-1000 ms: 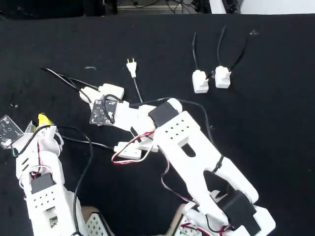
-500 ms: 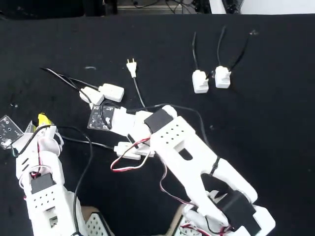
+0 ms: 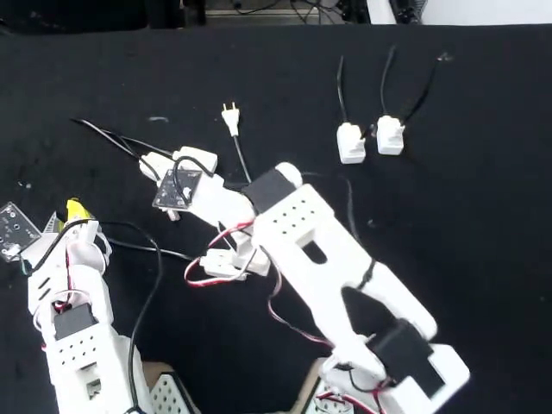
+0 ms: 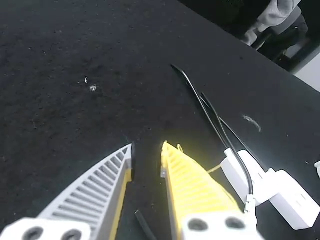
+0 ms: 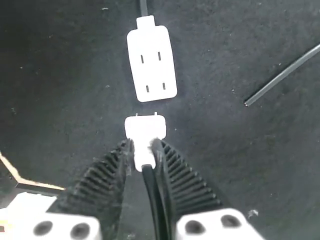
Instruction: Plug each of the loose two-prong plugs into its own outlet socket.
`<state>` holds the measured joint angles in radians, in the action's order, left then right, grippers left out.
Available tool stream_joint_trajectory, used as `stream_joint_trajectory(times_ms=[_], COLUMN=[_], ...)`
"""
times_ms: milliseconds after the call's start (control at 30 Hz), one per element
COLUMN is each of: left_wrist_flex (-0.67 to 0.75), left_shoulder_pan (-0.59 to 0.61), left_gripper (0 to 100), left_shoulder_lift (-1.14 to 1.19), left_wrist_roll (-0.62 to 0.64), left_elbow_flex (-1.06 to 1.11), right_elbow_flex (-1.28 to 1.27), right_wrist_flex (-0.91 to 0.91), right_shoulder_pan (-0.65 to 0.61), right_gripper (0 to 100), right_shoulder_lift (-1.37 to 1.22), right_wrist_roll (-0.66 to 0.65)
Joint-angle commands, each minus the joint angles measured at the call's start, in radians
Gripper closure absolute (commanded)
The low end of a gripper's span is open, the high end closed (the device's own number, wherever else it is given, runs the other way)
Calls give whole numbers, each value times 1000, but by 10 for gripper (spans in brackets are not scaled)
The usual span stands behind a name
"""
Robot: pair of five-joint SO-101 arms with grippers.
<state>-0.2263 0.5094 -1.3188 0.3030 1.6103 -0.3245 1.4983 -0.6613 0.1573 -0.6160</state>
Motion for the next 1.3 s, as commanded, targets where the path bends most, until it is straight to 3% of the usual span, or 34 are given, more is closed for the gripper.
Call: stream_joint_trajectory(times_ms=[0,267,400,500,700,867,1100,1267], left_wrist_flex=[17,-5,-153,-298,-496,-545,-508,-508], left_shoulder_pan=[10,-45,-251,-415,-690,-869,-911,-912], left_gripper=[887,887,887,887,887,887,886,885], left_shoulder_lift=[2,3,3,3,5,5,29,276], left_wrist_roll=[6,-5,-206,-342,-508,-552,-549,-554], left_elbow_flex=[-65,-62,-114,-179,-242,-229,-196,-300], right_elbow_flex=[58,67,76,71,67,67,67,67], right_wrist_flex=[-43,-8,86,117,183,221,235,235], right_shoulder_pan=[-14,-9,31,135,405,543,577,577], right_gripper=[988,988,988,988,988,988,988,988], right_shoulder_lift=[-25,-16,97,232,433,486,490,490], right_wrist_roll=[6,46,43,40,-46,-118,-144,-143])
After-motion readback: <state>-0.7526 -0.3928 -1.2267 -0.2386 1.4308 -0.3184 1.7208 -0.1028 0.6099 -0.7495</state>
